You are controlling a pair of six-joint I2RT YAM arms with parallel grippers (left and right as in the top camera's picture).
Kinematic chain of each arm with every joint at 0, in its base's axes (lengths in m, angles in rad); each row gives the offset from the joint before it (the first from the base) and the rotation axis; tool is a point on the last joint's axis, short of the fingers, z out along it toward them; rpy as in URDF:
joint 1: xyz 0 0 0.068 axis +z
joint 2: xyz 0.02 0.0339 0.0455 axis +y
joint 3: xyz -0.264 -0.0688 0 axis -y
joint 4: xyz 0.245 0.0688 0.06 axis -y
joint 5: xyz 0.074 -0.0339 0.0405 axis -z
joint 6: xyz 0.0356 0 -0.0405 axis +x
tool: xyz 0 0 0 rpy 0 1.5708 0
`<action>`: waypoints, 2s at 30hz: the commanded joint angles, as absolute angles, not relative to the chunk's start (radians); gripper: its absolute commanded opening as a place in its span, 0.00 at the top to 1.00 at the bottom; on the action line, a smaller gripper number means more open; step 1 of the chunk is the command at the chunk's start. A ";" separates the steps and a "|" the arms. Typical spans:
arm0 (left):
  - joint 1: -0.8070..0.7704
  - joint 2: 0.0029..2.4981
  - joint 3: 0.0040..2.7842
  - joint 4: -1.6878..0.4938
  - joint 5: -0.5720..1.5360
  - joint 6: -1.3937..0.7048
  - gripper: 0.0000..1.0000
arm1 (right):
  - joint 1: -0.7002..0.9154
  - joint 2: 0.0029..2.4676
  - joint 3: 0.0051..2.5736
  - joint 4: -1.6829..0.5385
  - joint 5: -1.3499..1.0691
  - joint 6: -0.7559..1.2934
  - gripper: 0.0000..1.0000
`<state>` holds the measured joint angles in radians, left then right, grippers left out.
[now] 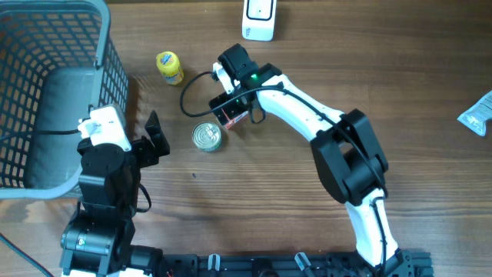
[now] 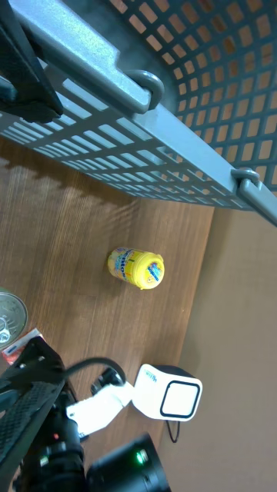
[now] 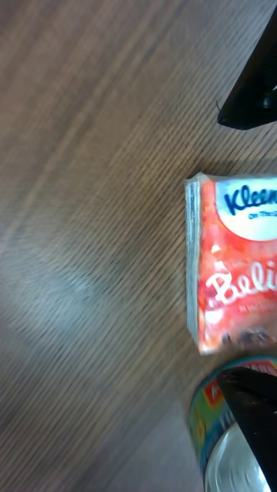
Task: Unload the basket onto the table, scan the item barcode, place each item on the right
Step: 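Lift the Kleenex pack and turn it with the right gripper, then raise the Kleenex pack up to the white scanner box with right gripper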
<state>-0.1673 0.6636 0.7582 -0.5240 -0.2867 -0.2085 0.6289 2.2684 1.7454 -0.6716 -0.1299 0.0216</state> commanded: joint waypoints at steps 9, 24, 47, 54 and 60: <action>-0.164 0.686 0.756 -0.521 -0.278 -0.221 0.00 | 0.634 2.300 1.767 -0.693 -0.097 0.028 0.01; -0.164 0.708 0.756 -0.525 -0.278 -0.221 0.00 | 0.633 2.300 1.810 -0.789 -0.068 0.209 0.49; -0.164 0.708 0.756 -0.533 -0.278 -0.221 0.00 | 0.496 2.298 1.932 -1.466 -0.798 0.396 0.86; -0.164 0.708 0.756 -0.534 -0.278 -0.221 0.00 | 0.490 2.298 1.932 -1.611 -0.893 0.395 0.88; -0.164 0.708 0.756 -0.539 -0.278 -0.221 0.00 | 0.490 2.298 1.932 -1.611 -0.975 0.393 0.84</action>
<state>-0.1673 0.7082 0.7582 -0.5392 -0.2863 -0.2085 0.4873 2.2852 1.9099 -1.6085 -0.9104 0.3893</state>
